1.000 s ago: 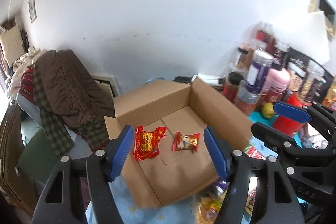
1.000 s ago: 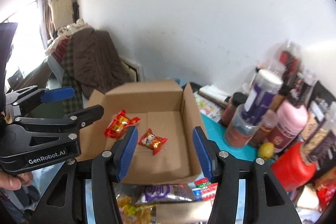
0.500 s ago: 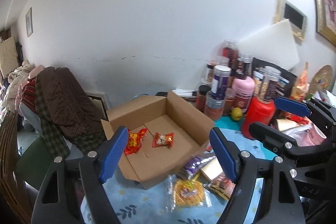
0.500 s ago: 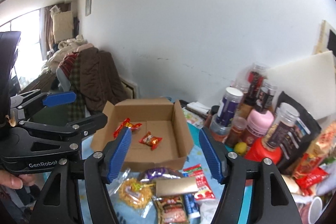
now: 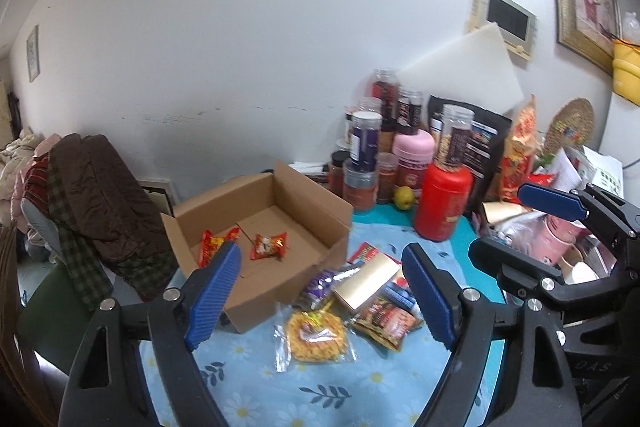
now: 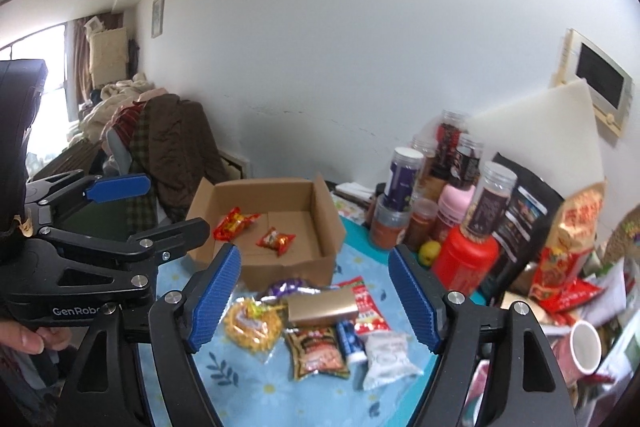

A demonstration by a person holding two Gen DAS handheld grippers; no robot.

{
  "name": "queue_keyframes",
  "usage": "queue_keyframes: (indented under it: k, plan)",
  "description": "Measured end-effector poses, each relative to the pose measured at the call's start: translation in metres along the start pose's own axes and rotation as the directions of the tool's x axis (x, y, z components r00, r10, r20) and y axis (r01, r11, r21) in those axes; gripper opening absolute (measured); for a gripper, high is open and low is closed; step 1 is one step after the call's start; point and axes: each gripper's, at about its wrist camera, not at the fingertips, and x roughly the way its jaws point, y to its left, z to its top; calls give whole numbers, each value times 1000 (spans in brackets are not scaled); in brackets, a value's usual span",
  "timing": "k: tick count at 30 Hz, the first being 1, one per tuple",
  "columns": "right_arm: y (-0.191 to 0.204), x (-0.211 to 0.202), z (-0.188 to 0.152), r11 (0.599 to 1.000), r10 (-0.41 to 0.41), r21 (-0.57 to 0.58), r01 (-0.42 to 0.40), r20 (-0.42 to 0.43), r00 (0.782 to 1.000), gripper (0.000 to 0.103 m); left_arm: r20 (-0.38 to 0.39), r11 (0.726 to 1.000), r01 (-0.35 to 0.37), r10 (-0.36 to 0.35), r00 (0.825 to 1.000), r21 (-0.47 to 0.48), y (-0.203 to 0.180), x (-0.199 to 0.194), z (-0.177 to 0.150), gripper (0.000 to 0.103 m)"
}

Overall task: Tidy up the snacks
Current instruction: 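Lift both tools out of the box and back toward the snacks, then grasp the waffle bag with the left tool while the right tool grasps the cereal bag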

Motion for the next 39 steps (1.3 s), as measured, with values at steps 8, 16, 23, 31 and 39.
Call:
queue_keyframes:
  k: [8,16,23,31,39]
  plan:
    - [-11,7,-32,998,-2,56,4,-38,999,79,-62,998,55,-55,997,-3,-12,23,-22,83]
    - [-18,35,-67,994,17,108,-5,-111,994,79,-128,995,91,-96,987,-37,-12,56,-47,83]
    - [-20,63,-94,991,45,131,-24,-165,985,79,-200,995,77,-89,976,-68,-6,88,-76,83]
    - [-21,101,-115,987,90,149,-55,-242,966,79,-269,989,44,-82,960,-144,16,121,-101,83]
    - [-25,143,-131,983,119,173,-64,-331,936,79,-327,980,-17,-50,944,-197,41,155,-116,83]
